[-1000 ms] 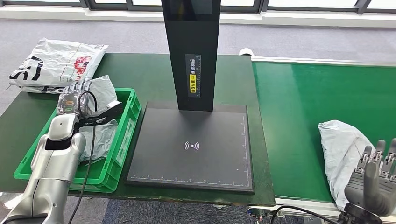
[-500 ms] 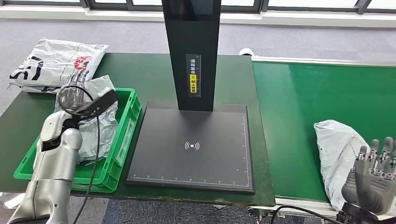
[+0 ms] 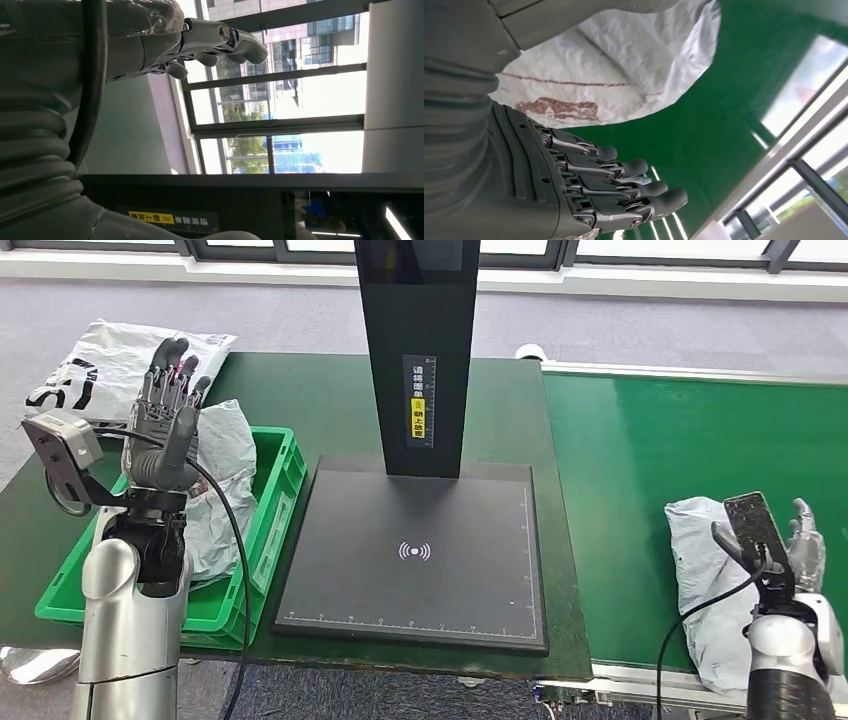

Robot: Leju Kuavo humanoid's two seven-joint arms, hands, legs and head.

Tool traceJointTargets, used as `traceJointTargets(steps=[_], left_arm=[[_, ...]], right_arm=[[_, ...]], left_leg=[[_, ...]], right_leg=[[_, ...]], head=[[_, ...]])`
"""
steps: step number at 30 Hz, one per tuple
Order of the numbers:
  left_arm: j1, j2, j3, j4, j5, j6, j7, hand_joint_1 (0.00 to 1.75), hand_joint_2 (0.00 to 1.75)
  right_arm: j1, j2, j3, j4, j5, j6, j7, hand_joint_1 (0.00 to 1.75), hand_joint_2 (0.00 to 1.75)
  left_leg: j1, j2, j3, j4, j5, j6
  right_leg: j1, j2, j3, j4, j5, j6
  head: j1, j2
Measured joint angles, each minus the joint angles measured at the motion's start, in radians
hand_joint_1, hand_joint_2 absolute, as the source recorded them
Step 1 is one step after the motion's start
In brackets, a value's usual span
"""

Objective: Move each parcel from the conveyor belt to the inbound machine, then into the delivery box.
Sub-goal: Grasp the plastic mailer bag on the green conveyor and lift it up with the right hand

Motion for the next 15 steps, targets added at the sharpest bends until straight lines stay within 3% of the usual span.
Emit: traceJointTargets(steps=[5, 9, 15], left_arm=[[0.017, -0.01, -0.037, -0.038, 0.02, -0.025, -0.003, 0.0, 1.75], [0.04, -0.026, -0.094, -0.065, 0.019, -0.047, -0.011, 0.0, 1.75], [0.054, -0.046, -0.15, -0.072, 0.013, -0.05, -0.028, 0.0, 1.75]], right_arm=[[-0.052, -0.068, -0.002, 0.158, 0.085, -0.004, 0.081, 0.0, 1.75], [-0.117, -0.145, -0.002, 0.369, 0.189, -0.028, 0.129, 0.0, 1.75], [-0.159, -0.183, -0.002, 0.557, 0.27, -0.048, 0.182, 0.0, 1.75]], left_leg=[[0.0, 0.0, -0.001, 0.0, 0.0, 0.0], [0.0, -0.001, -0.002, 0.0, 0.0, 0.0], [-0.001, 0.0, -0.003, 0.0, 0.0, 0.0]], right_leg=[[0.0, 0.001, -0.002, 0.0, 0.0, 0.0], [0.0, 0.0, -0.002, 0.0, 0.0, 0.0], [-0.001, 0.0, -0.003, 0.0, 0.001, 0.001]], head=[[0.0, 0.0], [0.0, 0.0], [0.0, 0.0]])
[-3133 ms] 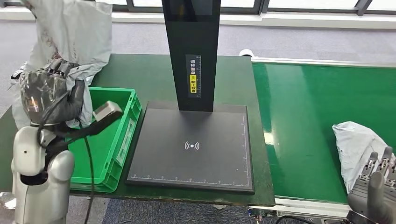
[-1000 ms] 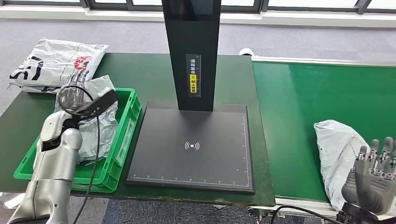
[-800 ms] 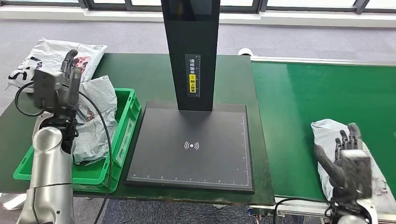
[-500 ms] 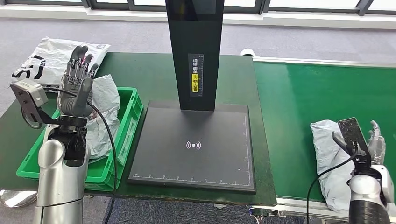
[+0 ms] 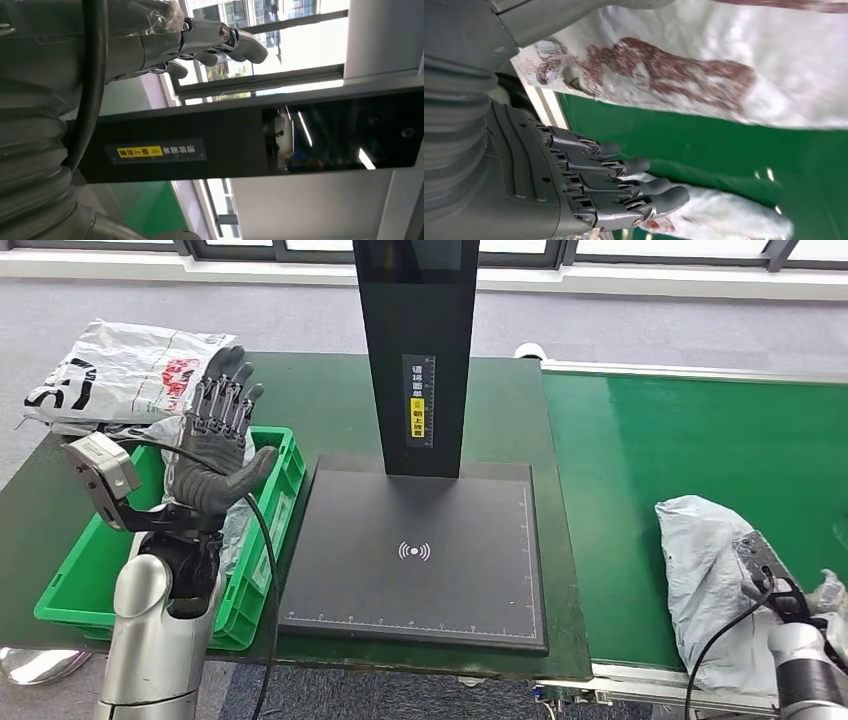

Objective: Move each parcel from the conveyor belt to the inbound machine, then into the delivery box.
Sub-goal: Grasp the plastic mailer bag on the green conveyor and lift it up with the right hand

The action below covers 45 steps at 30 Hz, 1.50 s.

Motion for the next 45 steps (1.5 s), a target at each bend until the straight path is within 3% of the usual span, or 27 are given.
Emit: traceJointTargets(steps=[5, 16, 22, 26, 31, 45], left_arm=[[-0.002, -0.009, -0.021, 0.002, 0.0, -0.022, -0.004, 0.0, 1.75], [-0.028, -0.014, -0.035, 0.068, -0.006, -0.069, -0.057, 0.0, 1.75], [-0.033, -0.009, -0.037, 0.077, -0.012, -0.057, -0.065, 0.0, 1.75], [-0.034, -0.006, -0.04, 0.079, -0.013, -0.046, -0.068, 0.0, 1.75], [-0.035, 0.0, -0.045, 0.078, -0.013, -0.03, -0.071, 0.0, 1.75], [-0.037, 0.008, -0.046, 0.07, -0.01, -0.023, -0.074, 0.0, 1.75]], right_arm=[[-0.003, -0.008, 0.0, 0.099, 0.078, 0.089, 0.053, 0.0, 1.75], [0.031, 0.002, -0.018, 0.211, -0.053, 0.366, -0.285, 0.0, 1.75], [0.022, 0.02, -0.024, 0.217, -0.094, 0.407, -0.343, 0.0, 1.75], [0.021, 0.029, -0.025, 0.218, -0.11, 0.416, -0.376, 1.75, 1.75], [0.008, 0.062, -0.025, 0.215, -0.146, 0.425, -0.441, 1.75, 1.75], [-0.009, 0.106, -0.025, 0.211, -0.157, 0.425, -0.452, 1.75, 1.75]], left_leg=[[0.0, 0.0, 0.0, 0.0, 0.0, 0.0], [0.012, 0.018, 0.005, 0.0, -0.005, -0.004], [0.022, 0.04, 0.013, 0.0, -0.012, -0.01], [0.027, 0.046, 0.018, 0.0, -0.014, -0.013], [0.029, 0.054, 0.024, 0.0, -0.015, -0.015], [0.028, 0.043, 0.024, 0.0, -0.014, -0.016]], right_leg=[[0.001, 0.0, 0.0, 0.0, 0.0, 0.0], [0.013, 0.016, 0.009, -0.009, 0.005, -0.005], [0.022, 0.039, 0.018, -0.013, 0.009, -0.009], [0.027, 0.044, 0.022, -0.013, 0.01, -0.014], [0.029, 0.052, 0.024, -0.013, 0.011, -0.017], [0.028, 0.042, 0.028, -0.013, 0.008, -0.016]], head=[[0.0, 0.0], [0.0, 0.0], [0.0, 0.0], [0.0, 0.0], [0.0, 0.0], [0.0, 0.0]])
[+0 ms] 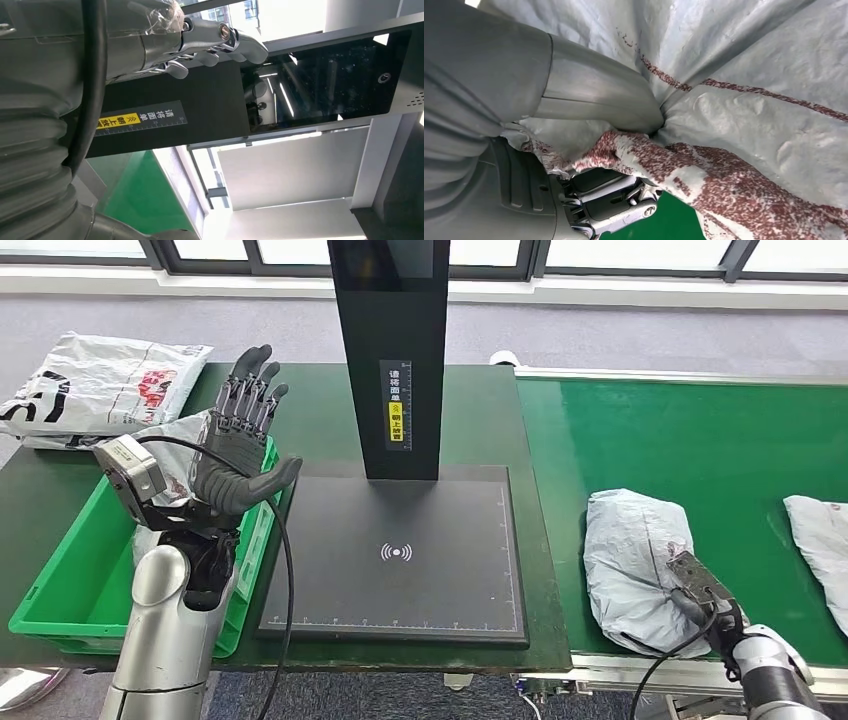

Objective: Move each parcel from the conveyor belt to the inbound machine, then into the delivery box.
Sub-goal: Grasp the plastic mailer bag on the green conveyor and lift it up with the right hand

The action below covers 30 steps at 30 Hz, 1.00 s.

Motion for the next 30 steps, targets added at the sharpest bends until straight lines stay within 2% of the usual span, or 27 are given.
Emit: traceJointTargets(steps=[16, 20, 21, 25, 27, 30], left_arm=[[0.0, 0.004, 0.0, 0.0, 0.031, 0.0, -0.003, 0.0, 1.75], [0.003, 0.005, 0.0, -0.003, 0.079, -0.003, -0.003, 0.0, 0.0], [0.004, 0.005, 0.0, -0.006, 0.087, -0.003, -0.002, 0.0, 0.0], [0.013, 0.005, 0.0, -0.028, 0.11, 0.013, 0.004, 0.0, 1.75], [0.034, 0.005, 0.0, -0.048, 0.083, 0.055, -0.003, 0.0, 1.75], [0.104, 0.006, 0.0, -0.099, 0.029, 0.109, -0.023, 0.0, 1.75]], right_arm=[[0.0, 0.016, 0.0, -0.004, -0.038, -0.004, 0.0, 1.75, 1.75], [0.0, 0.019, 0.0, -0.011, -0.109, -0.023, 0.023, 1.75, 1.75], [0.0, 0.02, -0.001, -0.013, -0.13, -0.029, 0.028, 1.75, 1.75], [-0.001, 0.022, -0.019, -0.021, -0.243, -0.042, 0.028, 1.75, 1.75], [0.023, 0.038, -0.046, -0.093, -0.378, -0.027, 0.004, 1.75, 1.75], [0.126, 0.104, -0.079, -0.448, -0.726, -0.001, 0.051, 1.75, 1.75]], left_leg=[[-0.002, -0.006, 0.002, 0.0, -0.002, 0.002], [-0.003, -0.006, 0.002, 0.0, -0.002, 0.003], [-0.003, -0.006, 0.002, 0.0, -0.002, 0.003], [-0.004, -0.008, 0.002, 0.0, -0.001, 0.003], [-0.006, -0.01, 0.0, 0.0, 0.0, 0.004], [-0.014, -0.018, -0.005, 0.0, 0.004, 0.008]], right_leg=[[-0.002, -0.006, 0.004, 0.0, -0.004, 0.002], [-0.003, -0.006, 0.005, 0.0, -0.004, 0.002], [-0.003, -0.006, 0.005, 0.0, -0.004, 0.002], [-0.004, -0.008, 0.005, 0.0, -0.004, 0.002], [-0.005, -0.01, 0.004, 0.001, -0.004, 0.003], [-0.012, -0.018, -0.008, 0.007, -0.005, 0.005]], head=[[0.0, 0.0], [0.0, 0.0], [0.0, 0.0], [0.0, 0.0], [0.0, 0.0], [0.0, 0.0]])
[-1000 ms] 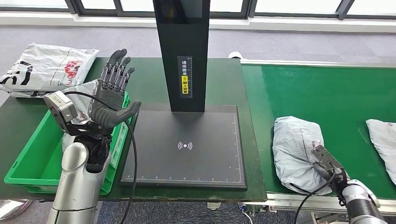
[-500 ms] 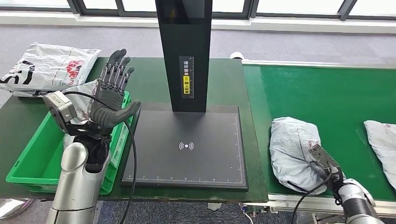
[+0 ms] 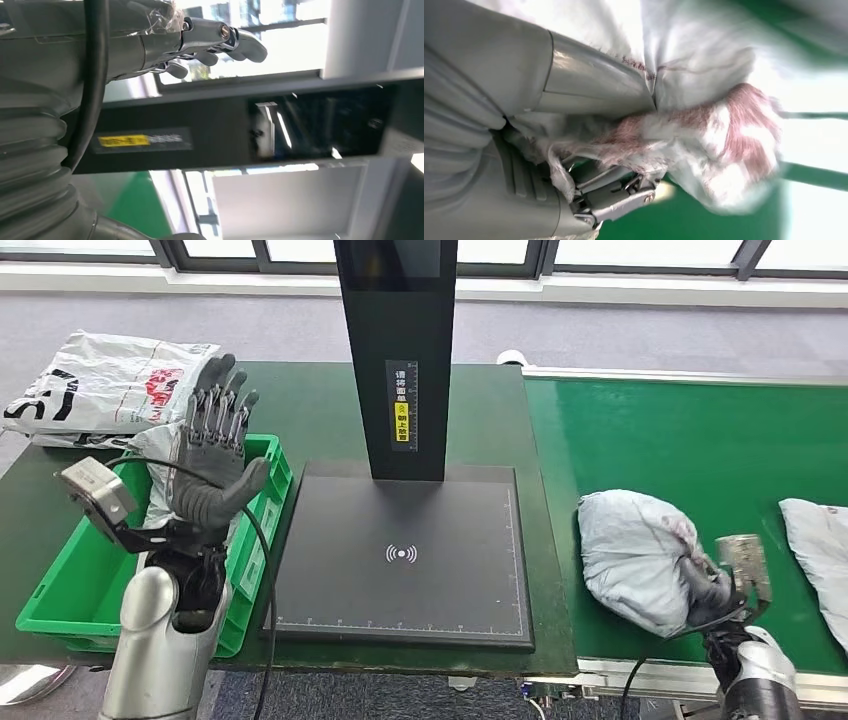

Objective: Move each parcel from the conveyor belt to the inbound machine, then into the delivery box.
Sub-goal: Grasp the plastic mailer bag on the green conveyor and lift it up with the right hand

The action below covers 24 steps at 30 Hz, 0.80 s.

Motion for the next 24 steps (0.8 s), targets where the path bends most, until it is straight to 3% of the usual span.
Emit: traceJointTargets(steps=[3, 6, 10, 17, 24], left_arm=[[0.055, 0.0, 0.0, -0.026, -0.012, 0.005, -0.011, 0.0, 1.75], [0.093, 0.0, 0.0, -0.034, -0.014, 0.005, -0.017, 0.0, 1.75], [0.106, 0.0, 0.0, -0.031, -0.009, 0.004, -0.017, 0.0, 1.75], [0.107, -0.004, 0.001, -0.007, 0.002, -0.007, -0.01, 0.0, 1.75], [0.105, -0.014, 0.001, 0.02, 0.003, -0.018, -0.004, 0.0, 1.75]], right_arm=[[0.084, 0.046, 0.007, -0.34, -0.147, -0.028, 0.015, 1.75, 1.75], [0.161, 0.082, 0.024, -0.602, -0.138, -0.065, -0.043, 1.75, 1.75], [0.239, 0.116, 0.046, -0.824, -0.126, -0.1, -0.078, 1.75, 1.75], [0.318, 0.145, 0.058, -1.017, -0.135, -0.139, -0.099, 1.75, 1.75], [0.333, 0.162, 0.076, -1.052, -0.12, -0.162, -0.081, 1.75, 1.75]], left_leg=[[-0.005, -0.018, -0.01, 0.0, 0.009, 0.002], [-0.006, -0.026, -0.016, -0.001, 0.009, 0.001], [-0.006, -0.026, -0.018, -0.002, 0.009, 0.001], [-0.006, -0.026, -0.019, -0.002, 0.009, 0.001], [-0.006, -0.026, -0.019, -0.002, 0.009, 0.002]], right_leg=[[-0.005, -0.017, -0.012, 0.003, -0.001, 0.001], [-0.005, -0.025, -0.015, 0.004, -0.003, 0.001], [-0.006, -0.025, -0.017, 0.004, -0.004, 0.002], [-0.007, -0.025, -0.018, 0.003, -0.004, 0.003], [-0.008, -0.025, -0.018, 0.004, -0.003, 0.003]], head=[[0.0, 0.0], [0.0, 0.0], [0.0, 0.0], [0.0, 0.0], [0.0, 0.0]])
